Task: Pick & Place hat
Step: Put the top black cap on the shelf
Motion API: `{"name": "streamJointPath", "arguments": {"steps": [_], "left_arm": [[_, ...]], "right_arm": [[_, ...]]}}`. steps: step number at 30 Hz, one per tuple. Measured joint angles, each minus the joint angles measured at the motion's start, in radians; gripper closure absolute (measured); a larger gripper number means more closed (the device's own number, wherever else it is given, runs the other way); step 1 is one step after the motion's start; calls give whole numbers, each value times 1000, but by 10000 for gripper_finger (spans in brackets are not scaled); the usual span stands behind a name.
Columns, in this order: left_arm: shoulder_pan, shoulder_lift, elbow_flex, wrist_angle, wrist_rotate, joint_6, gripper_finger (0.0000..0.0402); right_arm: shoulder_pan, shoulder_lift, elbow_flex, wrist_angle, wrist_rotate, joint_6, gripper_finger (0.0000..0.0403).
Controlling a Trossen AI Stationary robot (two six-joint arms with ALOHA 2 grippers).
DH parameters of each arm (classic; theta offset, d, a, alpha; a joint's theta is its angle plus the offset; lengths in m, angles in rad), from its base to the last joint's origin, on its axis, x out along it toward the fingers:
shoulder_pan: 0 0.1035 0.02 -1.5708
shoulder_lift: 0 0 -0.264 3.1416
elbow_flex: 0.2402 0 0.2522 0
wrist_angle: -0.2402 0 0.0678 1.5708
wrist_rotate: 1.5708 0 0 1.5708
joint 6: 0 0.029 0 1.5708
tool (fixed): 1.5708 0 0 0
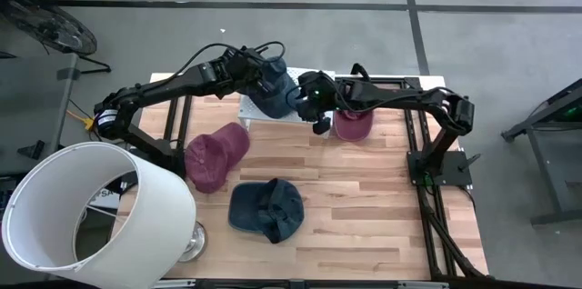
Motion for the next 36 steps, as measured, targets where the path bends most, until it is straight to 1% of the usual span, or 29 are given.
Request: {"name": "streamJointPath", "arguments": {"steps": [5,10,14,18,24,26,30,32,36], "left_arm": [[0,0,0,0,1,0,400],[0,0,0,0,15,0,400],[0,0,0,0,22,0,400],[0,0,0,0,22,0,400],[0,0,0,0,21,0,400],[0,0,0,0,18,0,400],[0,0,0,6,10,0,400],[0,-1,0,16,-12,0,400],[0,-1,0,57,-48,0,399]], "right_arm": [[3,13,0,27,-14,-9,228],[3,46,2,57,38,-29,243],[3,51,2,65,79,-17,265],[3,43,2,64,108,13,300],[18,39,2,68,119,45,375],[34,39,2,68,127,54,392],[82,38,2,62,130,80,395],[110,40,-1,56,151,109,402],[158,40,-1,67,197,196,403]]}}
